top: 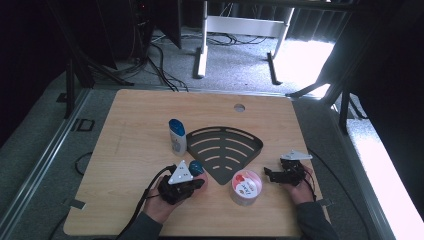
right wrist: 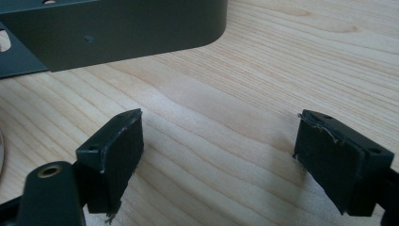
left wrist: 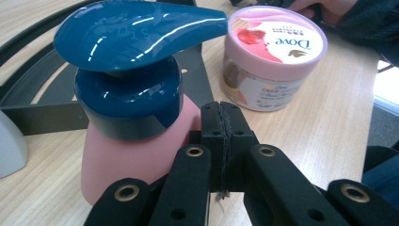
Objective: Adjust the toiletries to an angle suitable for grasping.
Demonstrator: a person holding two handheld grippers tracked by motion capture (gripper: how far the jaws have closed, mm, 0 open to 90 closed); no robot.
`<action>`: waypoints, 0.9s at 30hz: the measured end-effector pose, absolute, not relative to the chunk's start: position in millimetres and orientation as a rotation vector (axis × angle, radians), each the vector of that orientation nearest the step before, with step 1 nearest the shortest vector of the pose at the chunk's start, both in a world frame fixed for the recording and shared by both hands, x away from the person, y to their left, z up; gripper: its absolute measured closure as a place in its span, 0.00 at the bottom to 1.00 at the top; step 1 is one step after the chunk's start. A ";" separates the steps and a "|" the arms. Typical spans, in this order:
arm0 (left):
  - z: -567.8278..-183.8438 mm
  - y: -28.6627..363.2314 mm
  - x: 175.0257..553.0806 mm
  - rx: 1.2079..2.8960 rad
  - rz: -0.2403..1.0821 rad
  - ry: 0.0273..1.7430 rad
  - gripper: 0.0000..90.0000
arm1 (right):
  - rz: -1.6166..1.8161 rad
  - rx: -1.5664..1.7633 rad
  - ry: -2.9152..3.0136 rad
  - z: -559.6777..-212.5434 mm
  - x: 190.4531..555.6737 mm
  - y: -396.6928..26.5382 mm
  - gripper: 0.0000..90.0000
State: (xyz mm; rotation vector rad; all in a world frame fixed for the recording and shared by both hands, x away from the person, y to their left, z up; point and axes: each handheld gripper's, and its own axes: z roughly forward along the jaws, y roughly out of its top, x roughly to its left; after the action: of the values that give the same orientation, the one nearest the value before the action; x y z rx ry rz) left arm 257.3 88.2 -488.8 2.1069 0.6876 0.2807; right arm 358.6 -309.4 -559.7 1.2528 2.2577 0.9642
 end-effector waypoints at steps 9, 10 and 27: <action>-488.2 89.0 265.4 2.103 0.323 0.734 0.99 | 0.964 1.252 2.258 -559.7 358.6 -309.4 0.17; -488.3 89.6 265.8 2.102 0.326 0.739 1.00 | 0.964 1.252 2.258 -559.7 358.6 -309.4 0.18; -485.2 97.6 278.0 2.087 0.386 0.780 0.98 | 0.963 1.252 2.258 -559.7 358.6 -309.4 0.18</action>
State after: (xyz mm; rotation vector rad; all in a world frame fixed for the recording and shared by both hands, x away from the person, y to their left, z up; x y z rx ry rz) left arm 278.0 97.6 -485.2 2.0870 0.7802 0.3863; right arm 358.6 -309.4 -559.7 1.2523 2.2576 0.9634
